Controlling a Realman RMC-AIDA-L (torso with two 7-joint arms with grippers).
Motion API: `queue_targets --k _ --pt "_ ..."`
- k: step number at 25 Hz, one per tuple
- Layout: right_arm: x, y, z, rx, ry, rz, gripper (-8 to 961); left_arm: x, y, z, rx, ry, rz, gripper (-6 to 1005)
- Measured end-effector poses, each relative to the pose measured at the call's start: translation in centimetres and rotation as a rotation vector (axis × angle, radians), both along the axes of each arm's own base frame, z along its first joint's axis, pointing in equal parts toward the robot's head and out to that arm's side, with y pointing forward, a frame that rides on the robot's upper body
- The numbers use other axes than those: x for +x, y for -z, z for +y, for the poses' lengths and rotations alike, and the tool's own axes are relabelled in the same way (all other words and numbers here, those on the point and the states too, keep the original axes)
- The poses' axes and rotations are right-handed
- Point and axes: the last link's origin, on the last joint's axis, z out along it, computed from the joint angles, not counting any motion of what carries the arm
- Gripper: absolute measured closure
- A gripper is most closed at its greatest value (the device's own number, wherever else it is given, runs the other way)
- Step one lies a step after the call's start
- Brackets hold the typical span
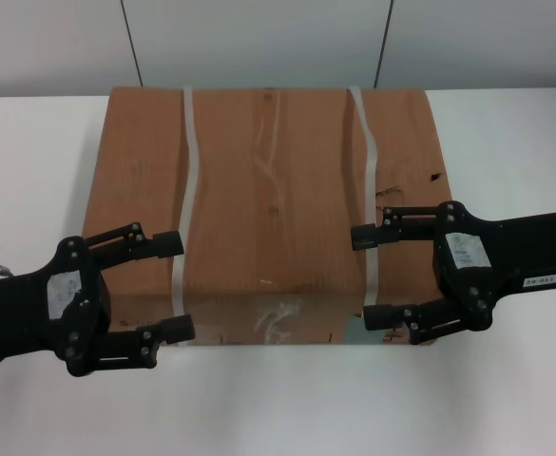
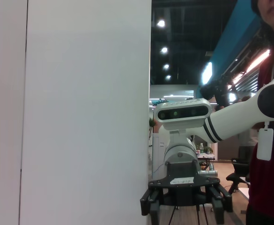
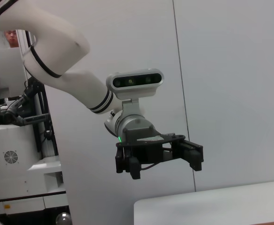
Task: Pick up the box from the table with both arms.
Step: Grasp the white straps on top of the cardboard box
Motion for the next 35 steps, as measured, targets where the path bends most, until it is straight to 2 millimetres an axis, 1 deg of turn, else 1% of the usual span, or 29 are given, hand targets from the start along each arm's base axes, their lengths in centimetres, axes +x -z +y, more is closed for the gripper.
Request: queue_targets --k 15,25,28,29,31,33,35 --pt "0.2 0.1 0.4 0.015 0.028 -0.016 91 0.1 0.0 0.2 0.01 -0.012 -0.007 169" --pt "0.3 0.3 0.8 0.036 0.053 -0.026 91 0.1 -0.3 1.5 0.034 -0.097 -0.004 170" --pt "0.7 0.0 1.9 0.092 0.131 -0.027 91 0.1 -0.1 2.2 0.037 -0.152 -0.002 171" --pt "1.0 -0.1 2.4 0.12 0.177 -0.028 91 0.1 0.0 2.9 0.045 -0.2 -0.004 171" --pt "2.0 -0.5 3.5 0.185 0.292 -0.026 91 0.0 0.1 3.7 0.057 -0.258 -0.007 171" --pt "3.2 -1.1 4.4 0.247 0.403 -0.02 91 -0.3 0.5 5.5 0.085 -0.389 -0.003 171" --pt "4.3 -1.6 5.0 0.291 0.501 -0.014 92 -0.6 0.6 6.4 0.105 -0.455 0.0 172"
